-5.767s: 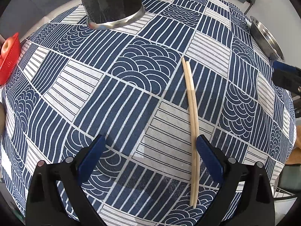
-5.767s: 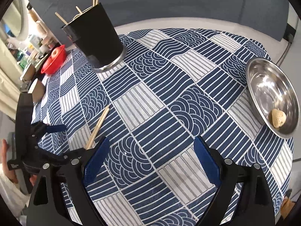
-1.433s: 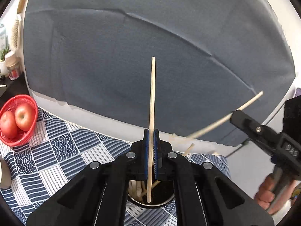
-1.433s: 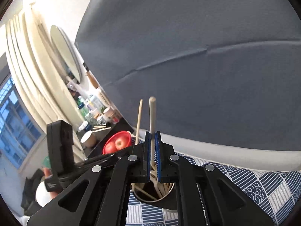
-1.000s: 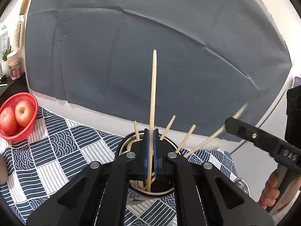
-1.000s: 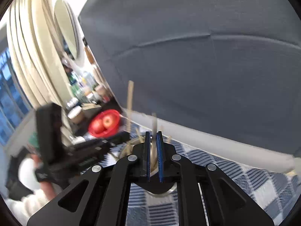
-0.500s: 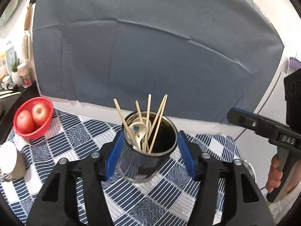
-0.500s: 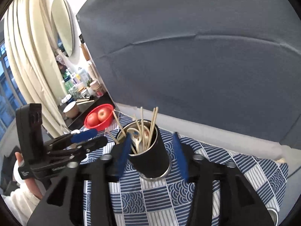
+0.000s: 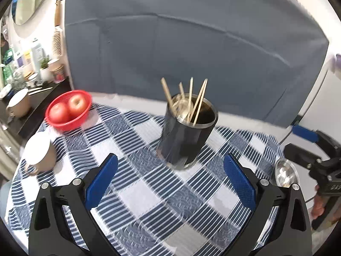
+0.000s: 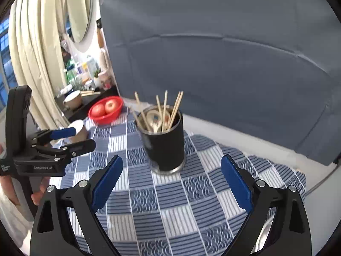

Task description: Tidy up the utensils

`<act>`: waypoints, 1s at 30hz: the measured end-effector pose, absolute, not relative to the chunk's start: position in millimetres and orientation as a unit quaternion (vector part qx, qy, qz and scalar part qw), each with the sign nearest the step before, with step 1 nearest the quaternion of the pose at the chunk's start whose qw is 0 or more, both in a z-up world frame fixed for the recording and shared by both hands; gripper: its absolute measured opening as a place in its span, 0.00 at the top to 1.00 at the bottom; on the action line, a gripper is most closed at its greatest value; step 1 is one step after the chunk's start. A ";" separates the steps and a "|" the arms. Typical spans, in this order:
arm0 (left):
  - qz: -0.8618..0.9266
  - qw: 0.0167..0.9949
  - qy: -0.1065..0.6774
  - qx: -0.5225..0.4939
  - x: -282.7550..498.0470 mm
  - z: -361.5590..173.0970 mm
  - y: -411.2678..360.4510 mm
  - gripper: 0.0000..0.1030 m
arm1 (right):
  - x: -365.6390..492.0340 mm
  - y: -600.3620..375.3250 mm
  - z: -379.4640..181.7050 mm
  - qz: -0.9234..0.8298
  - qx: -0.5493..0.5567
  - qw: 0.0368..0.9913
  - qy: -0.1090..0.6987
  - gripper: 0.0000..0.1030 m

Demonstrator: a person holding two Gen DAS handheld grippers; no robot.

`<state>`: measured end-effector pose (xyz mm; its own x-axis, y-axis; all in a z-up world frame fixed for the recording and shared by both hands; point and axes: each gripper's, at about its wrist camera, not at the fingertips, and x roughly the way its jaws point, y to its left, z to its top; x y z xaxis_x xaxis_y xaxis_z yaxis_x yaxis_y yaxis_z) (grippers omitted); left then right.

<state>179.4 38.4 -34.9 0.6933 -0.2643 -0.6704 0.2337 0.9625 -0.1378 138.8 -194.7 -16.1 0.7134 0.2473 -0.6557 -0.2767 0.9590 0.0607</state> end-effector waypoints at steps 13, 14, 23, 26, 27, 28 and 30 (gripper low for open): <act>-0.105 0.908 0.404 0.032 90.3 -36.6 32.7 0.06 | 68.2 -189.7 -32.9 0.131 -0.019 0.915 0.381 0.09; -0.108 0.908 0.405 0.019 83.2 -34.9 36.5 0.06 | 60.2 -190.9 -31.8 0.130 -0.020 0.914 0.383 0.09; -0.079 0.896 0.436 -0.010 45.4 -32.8 51.0 0.06 | 11.9 -206.8 -28.3 0.103 0.009 0.911 0.399 0.08; -0.077 0.893 0.444 -0.011 34.9 -32.1 52.7 0.06 | 0.4 -211.7 -27.6 0.087 0.028 0.911 0.403 0.08; -0.073 0.893 0.445 -0.011 31.5 -31.3 52.9 0.06 | -3.7 -212.3 -28.0 0.085 0.036 0.909 0.406 0.08; -0.070 0.894 0.442 -0.015 27.8 -30.1 54.1 0.06 | -6.8 -211.9 -28.5 0.085 0.043 0.908 0.408 0.08; -0.065 0.894 0.443 -0.015 24.0 -28.8 54.2 0.06 | -13.6 -207.8 -28.5 0.084 0.036 0.909 0.407 0.08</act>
